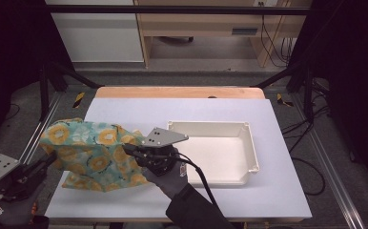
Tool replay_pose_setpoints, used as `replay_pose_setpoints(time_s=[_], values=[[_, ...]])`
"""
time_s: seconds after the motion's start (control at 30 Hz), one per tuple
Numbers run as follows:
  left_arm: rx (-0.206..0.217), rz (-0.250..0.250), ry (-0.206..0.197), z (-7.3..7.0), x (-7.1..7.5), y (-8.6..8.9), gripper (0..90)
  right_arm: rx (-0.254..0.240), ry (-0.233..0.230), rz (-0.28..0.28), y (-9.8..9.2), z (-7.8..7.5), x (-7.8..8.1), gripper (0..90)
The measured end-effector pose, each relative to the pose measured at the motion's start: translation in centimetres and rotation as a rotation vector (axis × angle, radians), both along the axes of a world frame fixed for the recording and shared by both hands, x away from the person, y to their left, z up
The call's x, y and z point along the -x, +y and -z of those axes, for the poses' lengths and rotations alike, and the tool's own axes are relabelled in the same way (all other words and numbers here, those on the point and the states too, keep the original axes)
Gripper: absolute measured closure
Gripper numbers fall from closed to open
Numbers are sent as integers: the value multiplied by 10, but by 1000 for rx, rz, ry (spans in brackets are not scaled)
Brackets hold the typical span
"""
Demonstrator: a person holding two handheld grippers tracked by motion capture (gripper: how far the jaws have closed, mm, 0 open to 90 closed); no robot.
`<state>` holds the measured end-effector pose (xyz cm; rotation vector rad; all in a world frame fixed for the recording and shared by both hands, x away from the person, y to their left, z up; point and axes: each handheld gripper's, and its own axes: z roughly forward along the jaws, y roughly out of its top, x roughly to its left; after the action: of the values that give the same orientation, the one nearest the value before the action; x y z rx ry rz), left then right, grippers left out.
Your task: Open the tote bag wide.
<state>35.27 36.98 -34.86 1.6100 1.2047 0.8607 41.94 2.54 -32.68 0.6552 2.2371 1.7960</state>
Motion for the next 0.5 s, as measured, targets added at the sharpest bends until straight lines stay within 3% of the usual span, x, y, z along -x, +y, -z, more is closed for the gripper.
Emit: replay_pose_setpoints(time_s=[0.3,0.4,0.5], values=[[11,4,21,17,1,1,891,30,48,19,-3,24,-6,881],[20,7,25,20,1,2,892,20,31,24,-8,19,-5,827],[11,8,32,21,-1,1,893,-22,6,34,-15,7,-4,752]])
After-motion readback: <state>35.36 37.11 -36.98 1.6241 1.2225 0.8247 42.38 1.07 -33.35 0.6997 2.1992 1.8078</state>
